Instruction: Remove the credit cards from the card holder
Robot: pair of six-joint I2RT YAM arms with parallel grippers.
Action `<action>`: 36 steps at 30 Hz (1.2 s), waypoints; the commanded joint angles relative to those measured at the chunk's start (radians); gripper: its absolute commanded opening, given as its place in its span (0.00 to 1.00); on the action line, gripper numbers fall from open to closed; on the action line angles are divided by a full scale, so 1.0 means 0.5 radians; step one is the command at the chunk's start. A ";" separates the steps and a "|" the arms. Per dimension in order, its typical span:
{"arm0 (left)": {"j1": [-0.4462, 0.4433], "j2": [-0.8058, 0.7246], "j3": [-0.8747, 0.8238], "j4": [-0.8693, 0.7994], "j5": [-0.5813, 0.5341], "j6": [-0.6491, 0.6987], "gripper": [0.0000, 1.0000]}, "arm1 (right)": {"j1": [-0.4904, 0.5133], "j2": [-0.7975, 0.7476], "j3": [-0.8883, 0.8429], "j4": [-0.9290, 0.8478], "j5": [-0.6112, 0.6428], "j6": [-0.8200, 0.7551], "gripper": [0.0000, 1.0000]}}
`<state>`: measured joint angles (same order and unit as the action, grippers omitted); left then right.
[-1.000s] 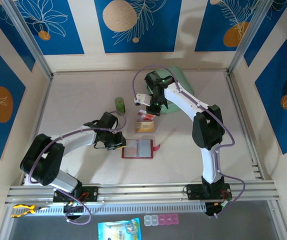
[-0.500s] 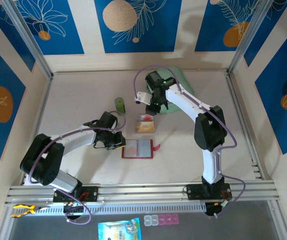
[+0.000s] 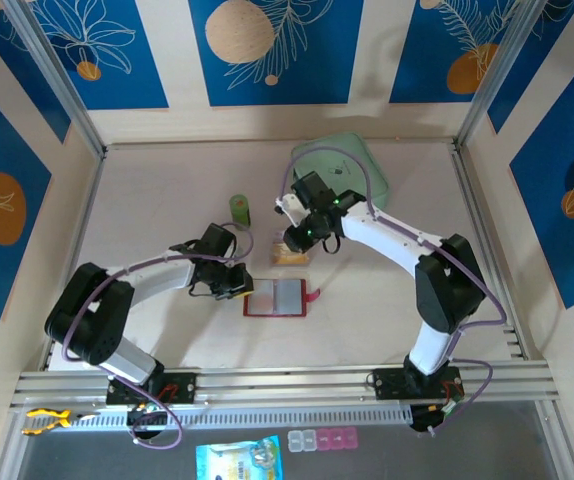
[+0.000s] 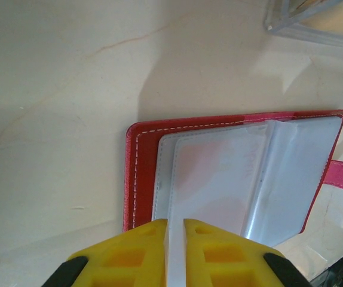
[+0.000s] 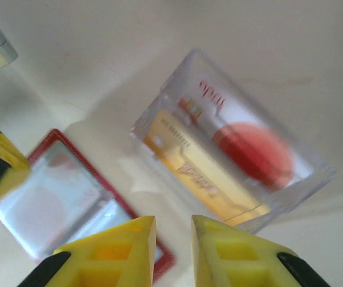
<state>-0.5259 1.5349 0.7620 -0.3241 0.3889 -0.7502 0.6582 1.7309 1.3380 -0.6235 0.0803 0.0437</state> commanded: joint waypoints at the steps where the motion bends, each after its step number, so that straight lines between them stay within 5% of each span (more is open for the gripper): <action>1: 0.016 0.014 -0.002 0.024 0.062 0.008 0.13 | 0.062 -0.070 -0.102 0.122 -0.032 0.810 0.24; 11: -0.009 -0.007 0.002 -0.136 -0.056 0.077 0.09 | 0.160 -0.039 -0.411 0.361 -0.468 1.396 0.23; 36: -0.028 0.057 -0.122 0.025 0.057 0.002 0.07 | 0.224 0.145 -0.650 0.884 -0.899 1.653 0.31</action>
<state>-0.5331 1.5536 0.7242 -0.3065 0.4019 -0.7425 0.7578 1.7802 1.0115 -0.2043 -0.3115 0.8566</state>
